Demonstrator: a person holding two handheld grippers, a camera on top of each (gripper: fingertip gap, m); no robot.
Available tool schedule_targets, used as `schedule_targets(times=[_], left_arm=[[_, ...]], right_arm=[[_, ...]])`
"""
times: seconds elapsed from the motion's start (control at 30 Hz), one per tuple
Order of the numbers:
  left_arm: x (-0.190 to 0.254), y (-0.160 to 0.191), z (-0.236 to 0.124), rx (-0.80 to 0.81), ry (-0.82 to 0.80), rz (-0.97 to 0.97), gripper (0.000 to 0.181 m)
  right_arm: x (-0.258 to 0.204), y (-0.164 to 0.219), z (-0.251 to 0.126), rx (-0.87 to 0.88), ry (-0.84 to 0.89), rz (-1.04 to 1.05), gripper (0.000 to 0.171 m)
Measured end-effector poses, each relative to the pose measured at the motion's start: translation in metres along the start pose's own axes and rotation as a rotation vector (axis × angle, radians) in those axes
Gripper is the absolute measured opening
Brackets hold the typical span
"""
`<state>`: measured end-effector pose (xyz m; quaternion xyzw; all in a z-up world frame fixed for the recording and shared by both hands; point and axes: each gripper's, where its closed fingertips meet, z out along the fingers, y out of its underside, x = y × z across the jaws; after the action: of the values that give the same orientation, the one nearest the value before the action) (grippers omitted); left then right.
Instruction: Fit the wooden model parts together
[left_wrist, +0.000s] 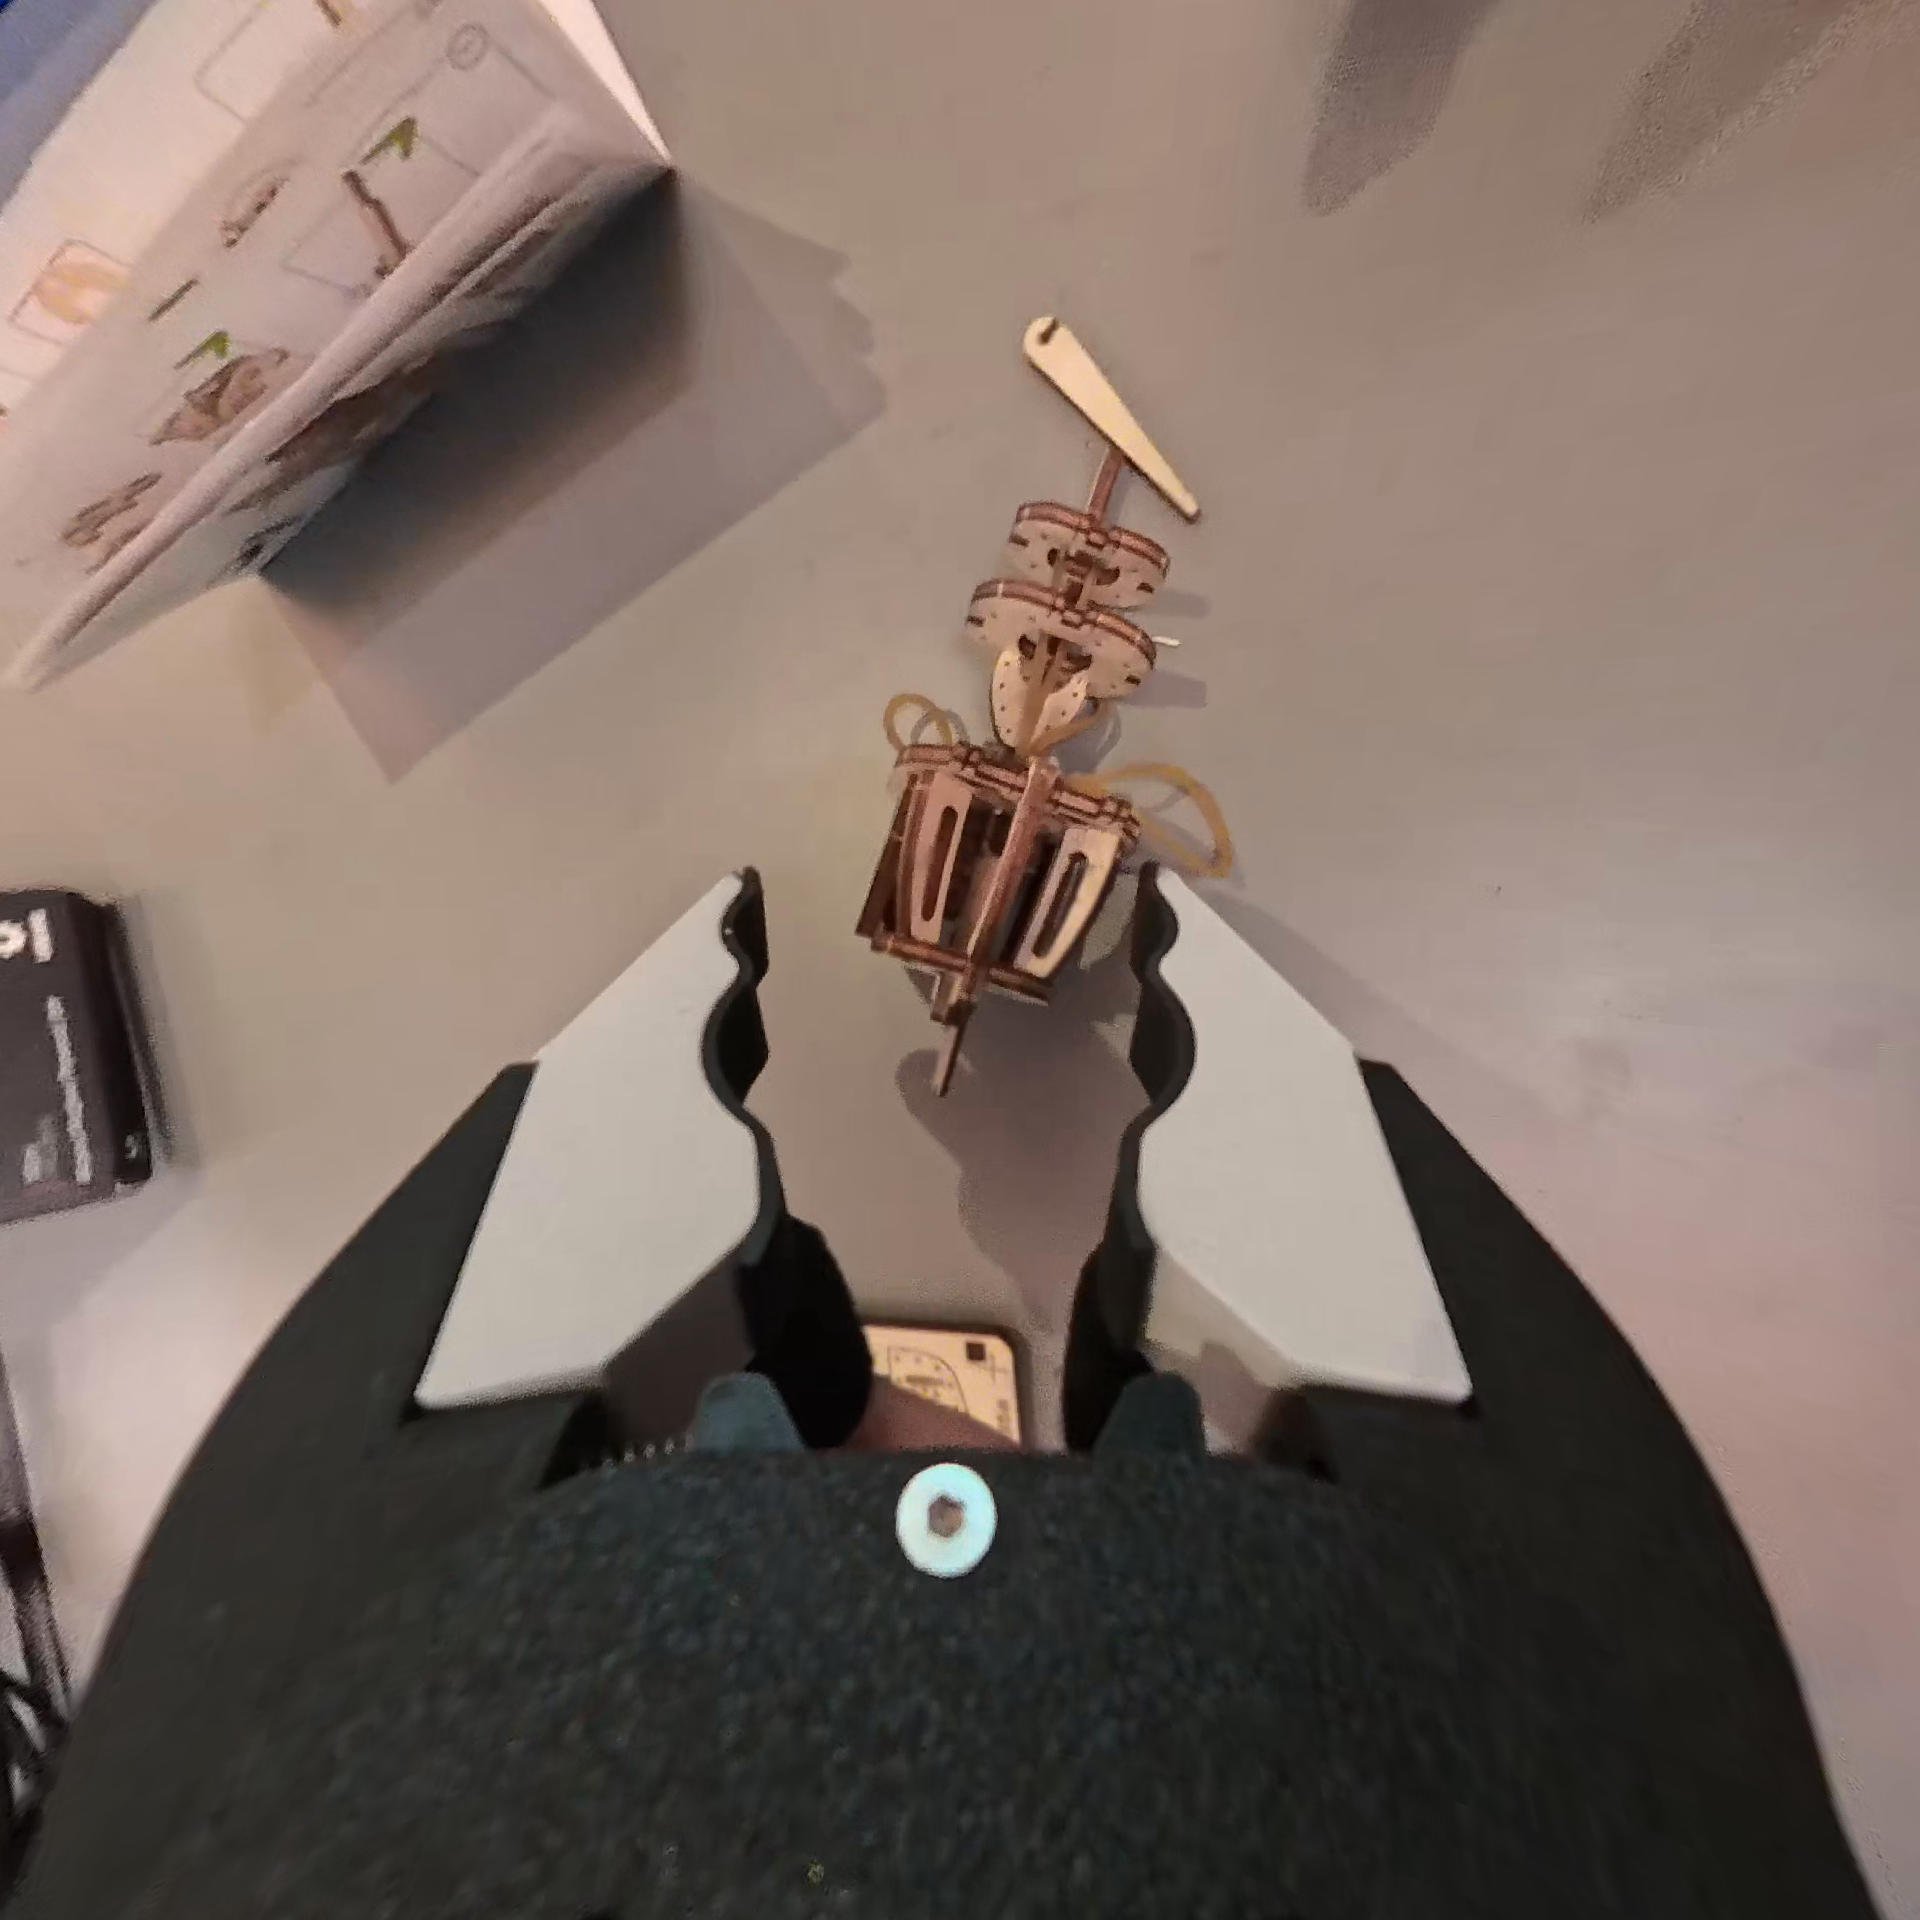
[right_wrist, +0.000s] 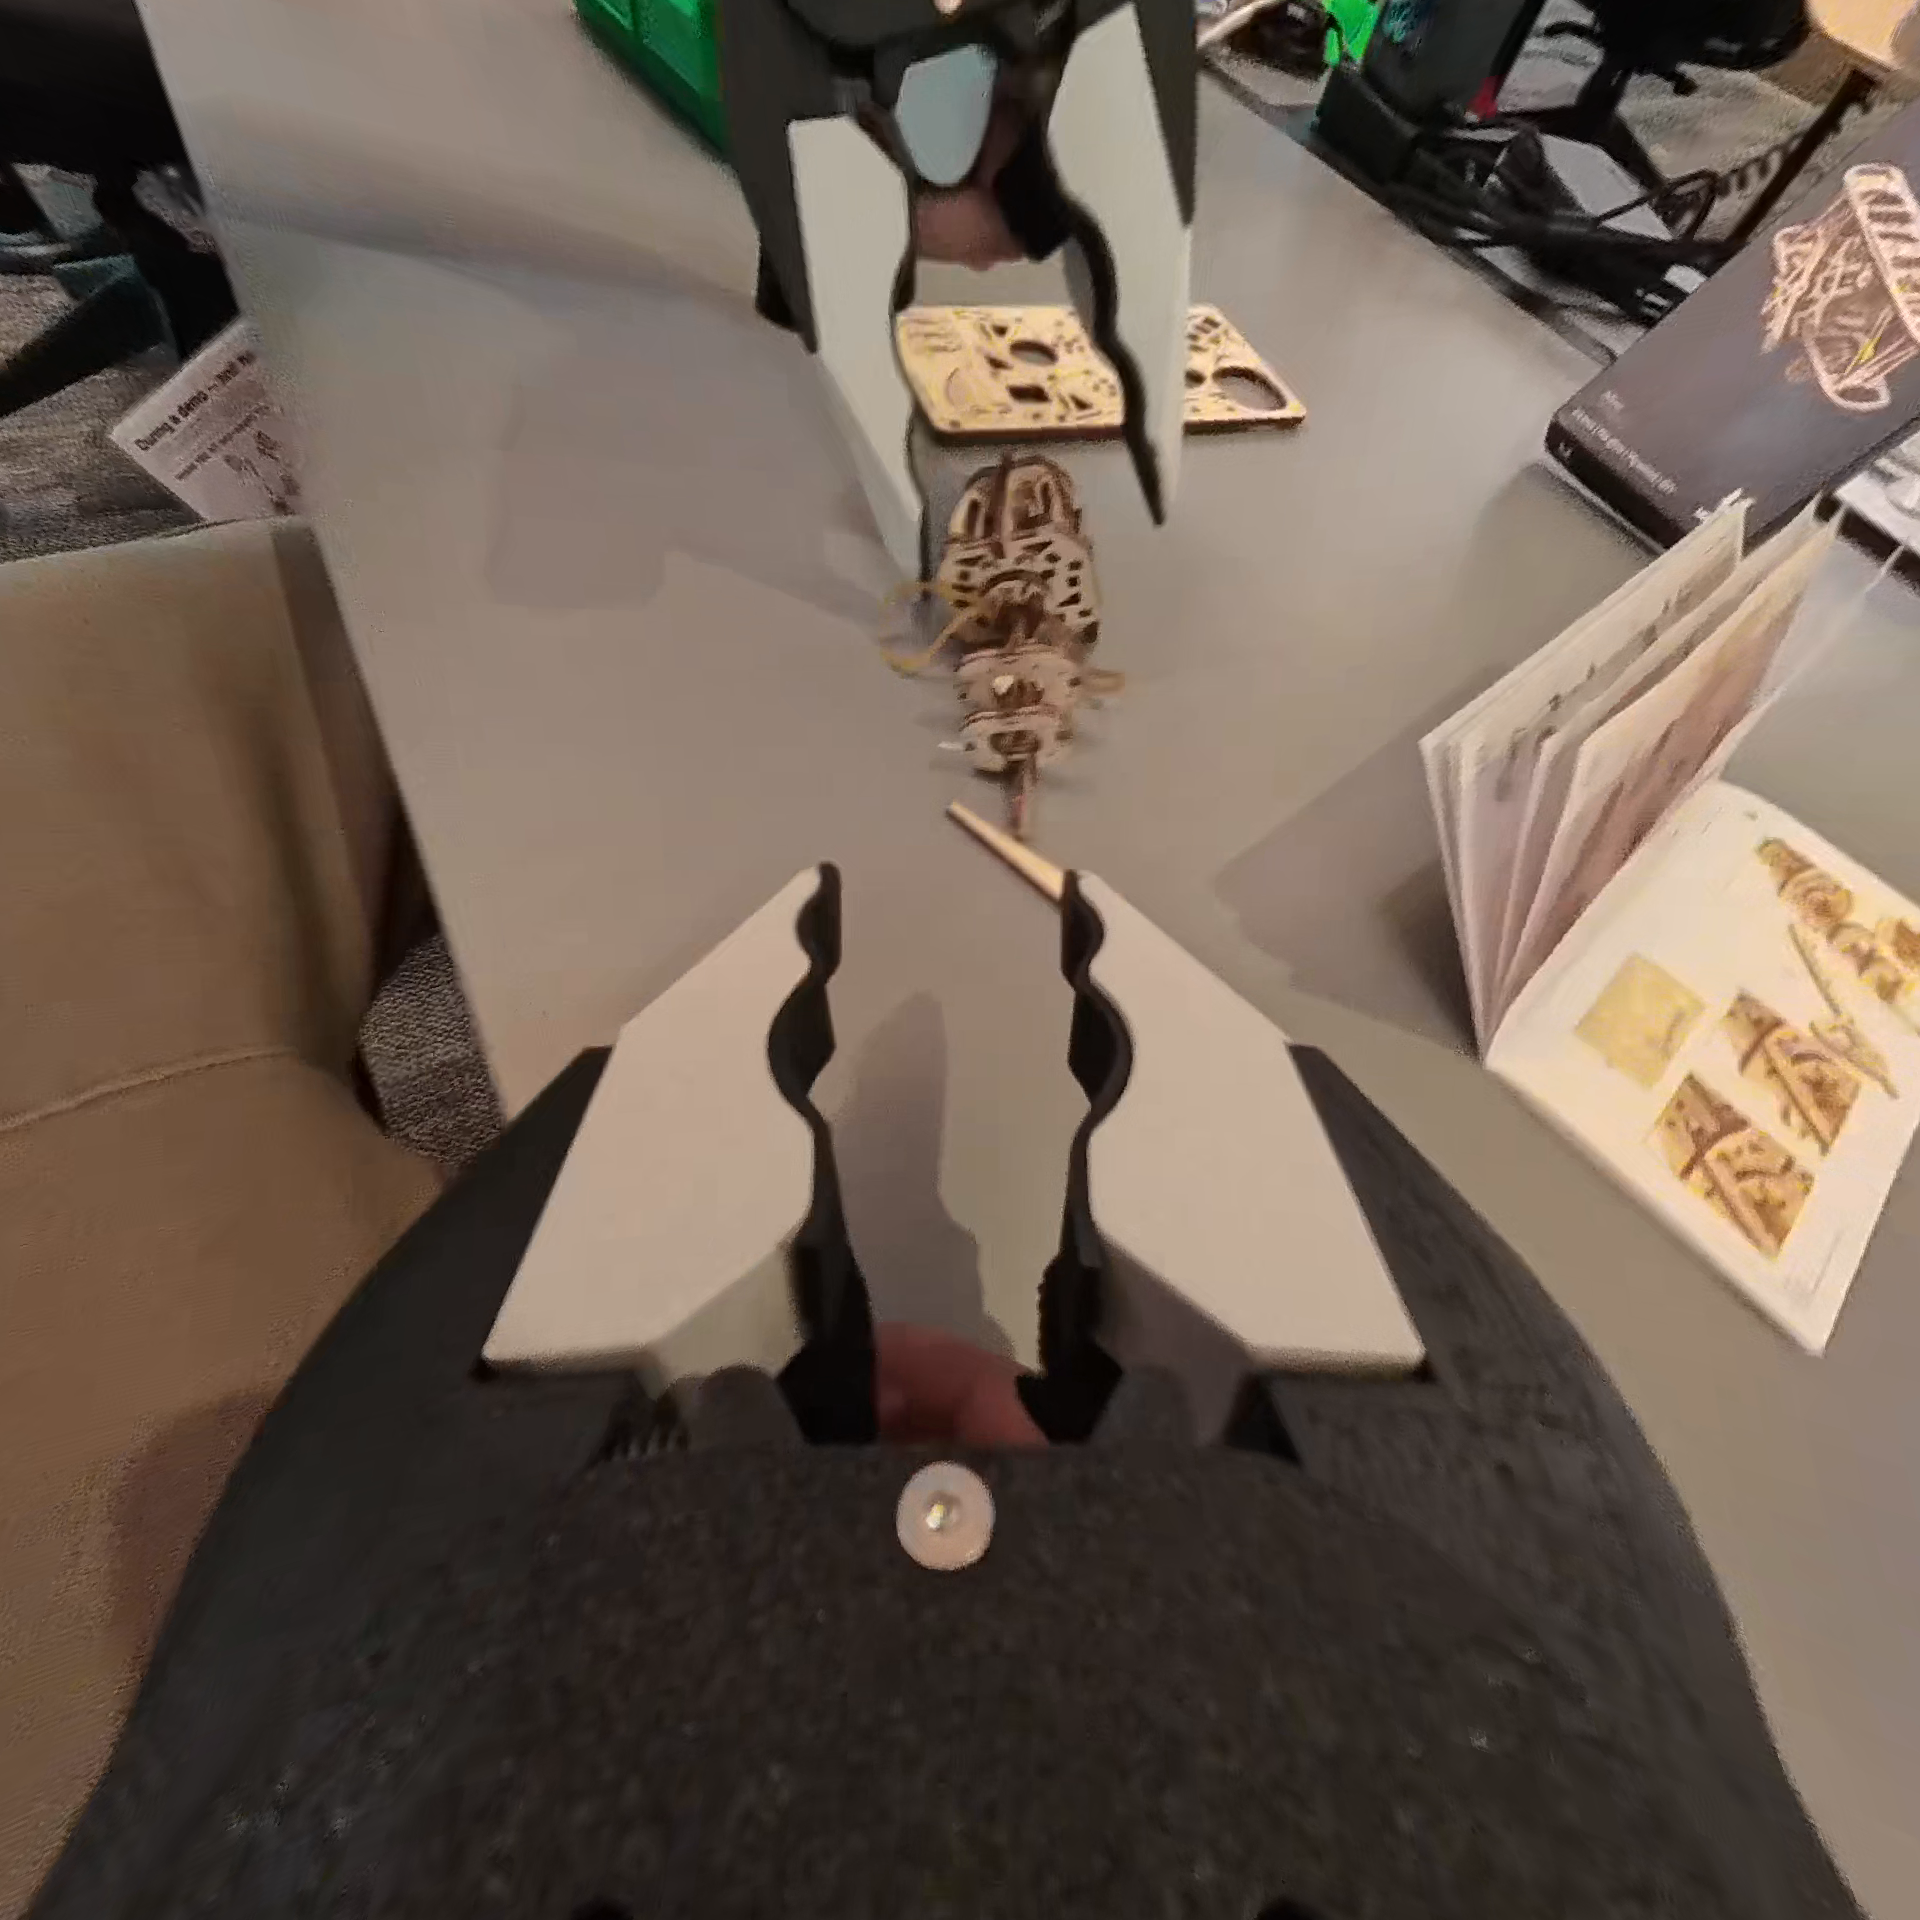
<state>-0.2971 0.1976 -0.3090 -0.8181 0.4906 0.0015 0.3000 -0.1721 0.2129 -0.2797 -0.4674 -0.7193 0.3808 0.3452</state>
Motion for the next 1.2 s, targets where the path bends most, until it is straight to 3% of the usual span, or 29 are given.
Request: schedule_targets(times=[0.13, 0.23, 0.37, 0.57, 0.7, 0.87, 0.97, 1.07, 1.2], left_arm=[[0.006, -0.001, 0.009, 0.015, 0.049, 0.063, 0.064], [0.010, 0.000, 0.011, 0.031, 0.051, 0.093, 0.049], [0.014, -0.001, 0.009, 0.097, 0.033, 0.066, 0.048], [0.021, 0.002, 0.000, 0.211, 0.083, -0.123, 0.044], [0.018, -0.005, -0.008, 0.310, 0.138, -0.271, 0.043], [0.012, -0.019, -0.018, 0.465, 0.149, -0.392, 0.043], [0.005, -0.026, -0.015, 0.511, 0.106, -0.439, 0.043], [-0.005, -0.042, -0.022, 0.605, 0.047, -0.482, 0.043], [-0.013, -0.049, -0.032, 0.653, -0.061, -0.481, 0.042]], right_arm=[[0.020, 0.012, 0.021, -0.070, -0.085, -0.023, 0.037], [0.020, 0.023, 0.035, -0.150, -0.181, -0.031, 0.037], [0.027, 0.024, 0.051, -0.204, -0.208, -0.113, 0.030], [0.021, 0.030, 0.050, -0.244, -0.321, -0.084, 0.010], [0.005, 0.029, 0.043, -0.295, -0.417, 0.038, 0.007], [-0.013, 0.005, 0.023, -0.148, -0.476, 0.165, 0.007], [-0.013, -0.013, 0.019, -0.062, -0.429, 0.252, 0.007], [0.005, -0.011, 0.029, -0.042, -0.232, 0.292, 0.007], [0.000, -0.013, 0.037, 0.022, -0.215, 0.275, 0.007]])
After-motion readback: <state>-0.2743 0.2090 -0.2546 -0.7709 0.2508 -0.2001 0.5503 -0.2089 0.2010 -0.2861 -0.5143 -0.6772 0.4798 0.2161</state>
